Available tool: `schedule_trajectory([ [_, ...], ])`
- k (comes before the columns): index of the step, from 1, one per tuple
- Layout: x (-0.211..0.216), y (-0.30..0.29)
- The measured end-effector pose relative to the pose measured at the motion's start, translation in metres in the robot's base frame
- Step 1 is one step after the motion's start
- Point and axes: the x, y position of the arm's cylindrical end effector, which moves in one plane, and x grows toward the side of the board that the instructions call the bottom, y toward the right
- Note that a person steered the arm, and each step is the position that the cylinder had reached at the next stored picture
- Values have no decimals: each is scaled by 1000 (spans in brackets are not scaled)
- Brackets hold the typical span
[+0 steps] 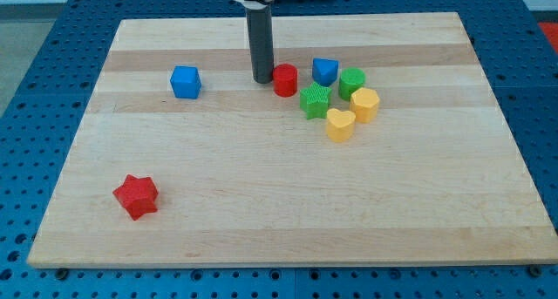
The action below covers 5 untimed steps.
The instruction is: Nudge the blue triangle and red circle down
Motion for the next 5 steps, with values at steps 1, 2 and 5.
schedule_trajectory([
  [1, 0, 0],
  [2, -20, 0],
  [5, -48, 38],
])
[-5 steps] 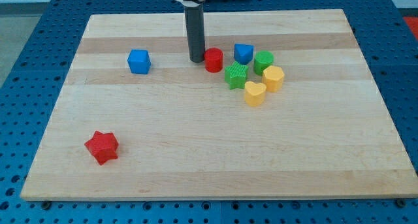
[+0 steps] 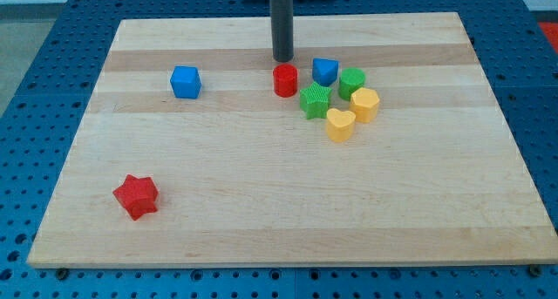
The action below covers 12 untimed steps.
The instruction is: Nudge the blue triangle and red circle down
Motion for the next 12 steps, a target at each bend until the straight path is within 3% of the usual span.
schedule_trajectory([
  [3, 7, 51],
  [6, 24, 52],
  [12, 26, -8],
])
